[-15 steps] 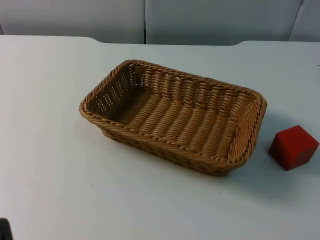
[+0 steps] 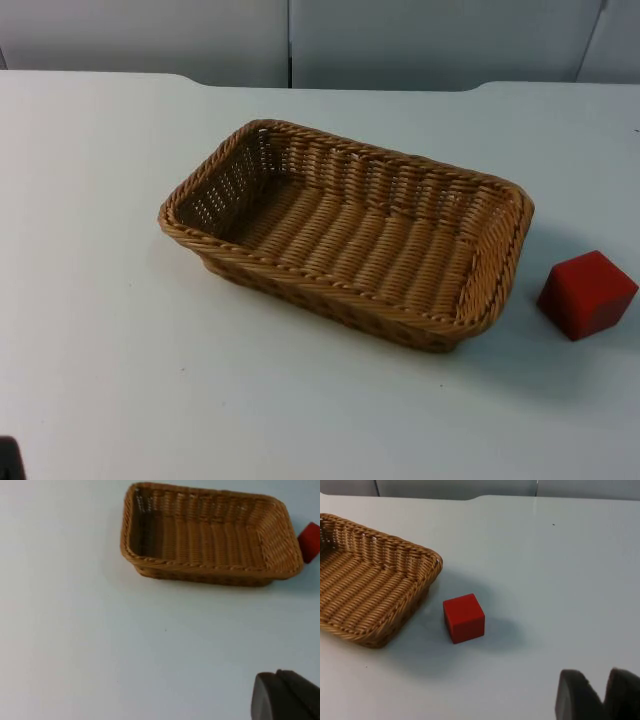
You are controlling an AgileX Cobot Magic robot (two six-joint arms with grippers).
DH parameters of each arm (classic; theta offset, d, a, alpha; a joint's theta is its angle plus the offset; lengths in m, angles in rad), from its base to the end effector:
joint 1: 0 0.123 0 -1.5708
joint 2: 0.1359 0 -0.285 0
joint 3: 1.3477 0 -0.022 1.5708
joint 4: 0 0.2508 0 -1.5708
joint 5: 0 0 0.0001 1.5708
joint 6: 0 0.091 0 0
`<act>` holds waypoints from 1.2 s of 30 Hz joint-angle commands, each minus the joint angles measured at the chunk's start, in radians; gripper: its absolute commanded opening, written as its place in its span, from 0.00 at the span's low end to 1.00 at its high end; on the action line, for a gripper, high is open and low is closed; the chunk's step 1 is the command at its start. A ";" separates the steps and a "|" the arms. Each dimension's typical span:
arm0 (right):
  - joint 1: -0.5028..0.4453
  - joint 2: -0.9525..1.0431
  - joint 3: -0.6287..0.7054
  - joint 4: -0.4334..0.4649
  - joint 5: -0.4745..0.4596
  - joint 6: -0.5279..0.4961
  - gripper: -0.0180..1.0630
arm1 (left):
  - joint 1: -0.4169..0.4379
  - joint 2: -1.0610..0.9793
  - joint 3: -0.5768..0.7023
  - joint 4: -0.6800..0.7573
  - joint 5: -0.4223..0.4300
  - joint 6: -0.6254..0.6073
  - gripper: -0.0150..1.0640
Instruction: Pick up the basket with the left hand and place the cube into the basket with the right hand.
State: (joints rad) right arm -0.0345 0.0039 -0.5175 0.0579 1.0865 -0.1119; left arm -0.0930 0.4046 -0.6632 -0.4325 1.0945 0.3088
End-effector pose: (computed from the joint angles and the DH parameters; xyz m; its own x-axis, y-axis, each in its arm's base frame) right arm -0.0073 0.0049 0.2802 -0.4633 -0.0688 -0.8835 -0.0503 0.9974 -0.0512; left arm 0.0448 -0.0382 0.3204 -0.6077 0.1499 -0.7799 0.4308 0.8872 -0.1651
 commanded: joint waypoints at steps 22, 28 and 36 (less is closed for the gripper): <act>-0.004 -0.004 0.005 -0.004 -0.005 0.000 0.20 | -0.140 1.339 -0.719 -0.073 -0.009 0.251 0.02; -0.004 -0.004 0.005 -0.004 -0.005 0.000 0.20 | -0.208 1.496 -0.872 0.073 -0.032 0.265 0.21; -0.004 -0.004 0.005 -0.004 -0.005 0.000 0.20 | -0.214 1.660 -1.009 0.199 -0.108 0.148 0.69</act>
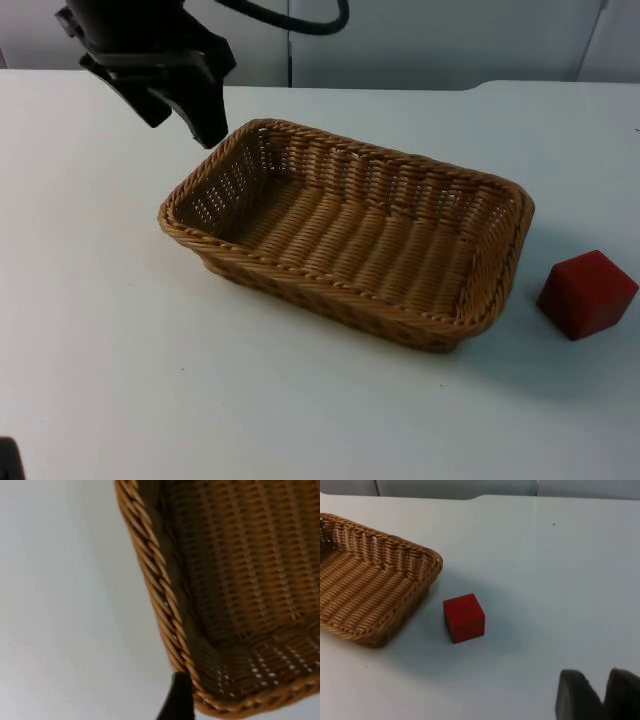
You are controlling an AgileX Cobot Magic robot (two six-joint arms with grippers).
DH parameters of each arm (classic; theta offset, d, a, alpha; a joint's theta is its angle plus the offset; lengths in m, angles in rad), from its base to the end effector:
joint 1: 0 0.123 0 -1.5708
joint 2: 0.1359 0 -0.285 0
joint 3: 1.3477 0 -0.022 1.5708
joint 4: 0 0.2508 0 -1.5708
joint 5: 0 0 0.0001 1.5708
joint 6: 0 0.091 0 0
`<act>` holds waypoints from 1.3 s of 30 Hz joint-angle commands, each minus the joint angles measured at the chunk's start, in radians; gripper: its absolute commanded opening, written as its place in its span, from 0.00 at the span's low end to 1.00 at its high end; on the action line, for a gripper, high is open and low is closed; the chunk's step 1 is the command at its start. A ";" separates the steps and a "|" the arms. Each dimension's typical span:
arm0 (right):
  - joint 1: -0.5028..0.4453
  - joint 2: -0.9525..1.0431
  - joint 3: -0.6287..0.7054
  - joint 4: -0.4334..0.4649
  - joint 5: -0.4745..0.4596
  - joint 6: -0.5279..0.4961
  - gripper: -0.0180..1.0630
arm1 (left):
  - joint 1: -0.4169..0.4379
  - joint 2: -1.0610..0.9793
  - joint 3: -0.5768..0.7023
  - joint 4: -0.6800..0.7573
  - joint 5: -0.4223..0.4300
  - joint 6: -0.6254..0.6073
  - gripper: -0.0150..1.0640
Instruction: Pick up the basket with the left hand and place the cube into the basket with the right hand.
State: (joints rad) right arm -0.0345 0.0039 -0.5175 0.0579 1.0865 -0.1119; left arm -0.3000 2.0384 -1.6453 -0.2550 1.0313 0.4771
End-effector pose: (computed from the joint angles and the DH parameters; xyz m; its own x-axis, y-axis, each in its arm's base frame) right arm -0.0073 0.0049 0.2802 -0.4633 -0.0688 -0.8835 -0.0503 0.9974 -0.0512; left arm 0.4043 -0.1457 0.2170 -0.7574 0.5789 -0.3020 0.6317 0.7667 -0.1147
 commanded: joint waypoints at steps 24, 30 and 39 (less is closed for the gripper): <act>-0.004 -0.004 0.005 -0.004 -0.005 0.000 0.20 | -0.009 0.221 -0.031 0.045 -0.227 0.021 0.65; -0.004 -0.004 0.005 -0.004 -0.005 0.000 0.20 | -0.007 0.264 -0.031 -0.028 -0.312 0.057 0.17; -0.004 -0.004 0.005 -0.004 -0.005 0.000 0.20 | 0.076 0.265 -0.071 -0.041 -0.259 -0.044 0.01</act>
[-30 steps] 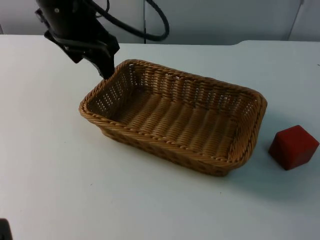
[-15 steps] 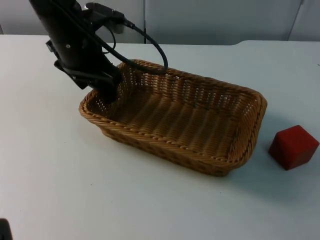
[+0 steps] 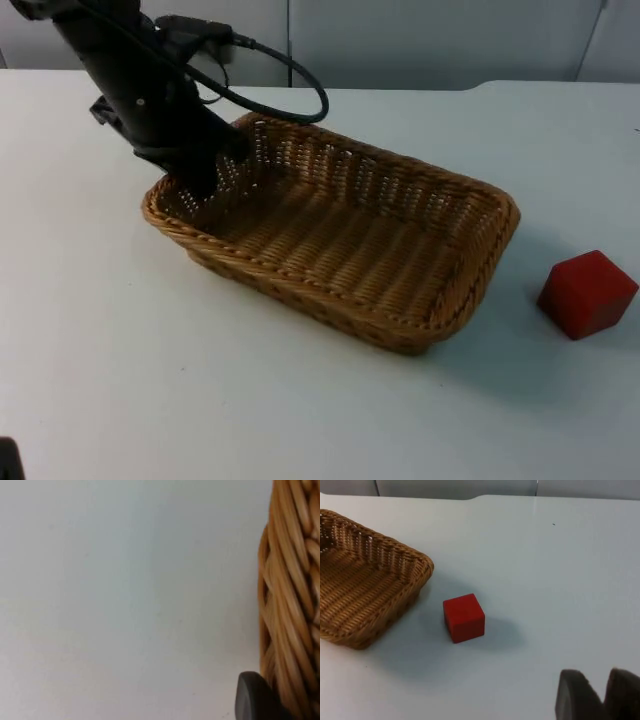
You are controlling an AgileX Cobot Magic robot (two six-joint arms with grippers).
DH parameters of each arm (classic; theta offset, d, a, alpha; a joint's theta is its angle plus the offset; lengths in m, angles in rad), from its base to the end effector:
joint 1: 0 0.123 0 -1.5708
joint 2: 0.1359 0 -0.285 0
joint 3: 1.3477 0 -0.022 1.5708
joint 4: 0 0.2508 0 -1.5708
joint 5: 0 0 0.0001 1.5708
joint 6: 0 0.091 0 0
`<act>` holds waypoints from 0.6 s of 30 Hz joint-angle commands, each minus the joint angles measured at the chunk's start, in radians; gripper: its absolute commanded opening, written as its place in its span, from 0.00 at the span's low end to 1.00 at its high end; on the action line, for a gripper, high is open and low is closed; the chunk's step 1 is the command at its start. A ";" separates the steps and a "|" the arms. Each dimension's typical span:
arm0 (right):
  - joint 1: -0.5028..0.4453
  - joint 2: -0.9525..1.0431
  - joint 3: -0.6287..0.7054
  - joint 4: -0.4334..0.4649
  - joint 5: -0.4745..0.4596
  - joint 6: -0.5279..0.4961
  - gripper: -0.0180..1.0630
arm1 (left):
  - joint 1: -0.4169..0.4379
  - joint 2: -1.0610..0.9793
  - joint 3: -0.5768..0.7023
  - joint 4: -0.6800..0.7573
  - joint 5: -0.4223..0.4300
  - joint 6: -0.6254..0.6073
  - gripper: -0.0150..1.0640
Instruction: Pick up the basket with the left hand and place the cube into the basket with the right hand.
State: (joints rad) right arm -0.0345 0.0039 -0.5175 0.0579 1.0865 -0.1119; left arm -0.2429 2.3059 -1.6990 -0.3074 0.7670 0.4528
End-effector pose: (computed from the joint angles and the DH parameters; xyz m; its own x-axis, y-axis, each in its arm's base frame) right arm -0.0073 0.0049 0.2802 -0.4633 -0.0688 -0.8835 -0.0503 0.9974 -0.0512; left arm 0.4550 -0.1325 0.1163 -0.8339 0.4344 -0.3406 0.4984 0.8577 -0.1264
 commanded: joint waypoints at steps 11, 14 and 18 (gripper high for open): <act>-0.004 -0.004 0.005 -0.004 -0.005 0.000 0.20 | 0.084 -0.067 -0.045 -0.050 0.155 -0.306 0.01; -0.004 -0.004 0.005 -0.004 -0.005 0.000 0.20 | 0.084 -0.100 -0.045 -0.048 0.150 -0.369 0.01; -0.004 -0.004 0.005 -0.004 -0.005 0.000 0.20 | 0.084 -0.150 -0.045 -0.007 0.148 -0.446 0.01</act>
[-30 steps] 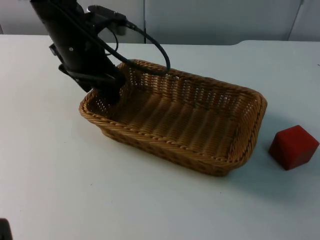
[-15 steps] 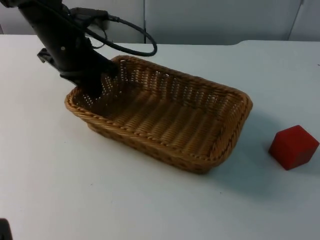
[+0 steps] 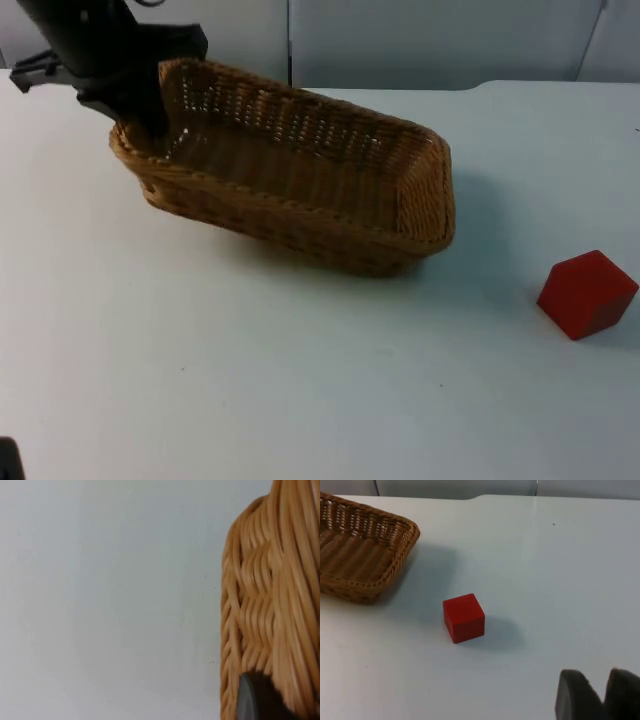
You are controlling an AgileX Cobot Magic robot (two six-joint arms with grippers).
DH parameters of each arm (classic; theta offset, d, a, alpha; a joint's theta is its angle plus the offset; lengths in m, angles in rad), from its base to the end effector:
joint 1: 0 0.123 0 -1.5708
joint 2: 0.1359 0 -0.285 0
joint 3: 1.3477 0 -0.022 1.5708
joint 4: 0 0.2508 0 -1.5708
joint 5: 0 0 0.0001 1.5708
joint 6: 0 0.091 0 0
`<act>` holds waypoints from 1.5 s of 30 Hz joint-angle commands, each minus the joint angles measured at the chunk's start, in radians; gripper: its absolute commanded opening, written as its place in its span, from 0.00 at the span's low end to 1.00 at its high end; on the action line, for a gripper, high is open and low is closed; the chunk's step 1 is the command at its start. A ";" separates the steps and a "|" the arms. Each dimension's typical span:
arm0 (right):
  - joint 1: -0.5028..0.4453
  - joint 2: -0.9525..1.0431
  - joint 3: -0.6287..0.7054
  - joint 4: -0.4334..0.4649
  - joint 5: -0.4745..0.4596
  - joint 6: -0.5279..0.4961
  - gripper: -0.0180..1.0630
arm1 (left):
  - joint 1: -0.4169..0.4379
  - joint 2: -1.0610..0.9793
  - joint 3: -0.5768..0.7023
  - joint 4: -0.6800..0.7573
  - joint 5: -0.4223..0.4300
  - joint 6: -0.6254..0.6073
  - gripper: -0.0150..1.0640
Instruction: Pick up the basket with the left hand and place the cube into the basket with the right hand.
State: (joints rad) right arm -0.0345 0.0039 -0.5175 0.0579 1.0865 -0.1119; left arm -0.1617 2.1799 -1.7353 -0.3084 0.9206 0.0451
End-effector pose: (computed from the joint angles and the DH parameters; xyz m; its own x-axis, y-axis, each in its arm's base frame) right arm -0.0073 0.0049 0.2802 -0.4633 -0.0688 -0.8835 -0.0503 0.9974 -0.0512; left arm 0.4537 -0.0963 0.1814 -0.9615 0.0144 -0.2744 0.0920 0.9578 -0.2723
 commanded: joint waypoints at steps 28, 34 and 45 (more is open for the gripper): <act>-0.004 -0.004 0.005 -0.004 -0.005 0.000 0.20 | 0.002 -0.393 0.435 -0.314 -0.149 0.087 0.01; -0.004 -0.004 0.005 -0.004 -0.005 0.000 0.20 | 0.002 -0.393 0.435 -0.314 -0.145 0.087 0.01; -0.004 -0.004 0.005 -0.004 -0.005 0.000 0.20 | 0.002 -0.393 0.435 -0.256 -0.150 0.087 0.01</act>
State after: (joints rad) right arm -0.0345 0.0039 -0.5175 0.0579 1.0865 -0.1119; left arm -0.1613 1.8033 -1.3018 -0.5460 0.7847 0.1325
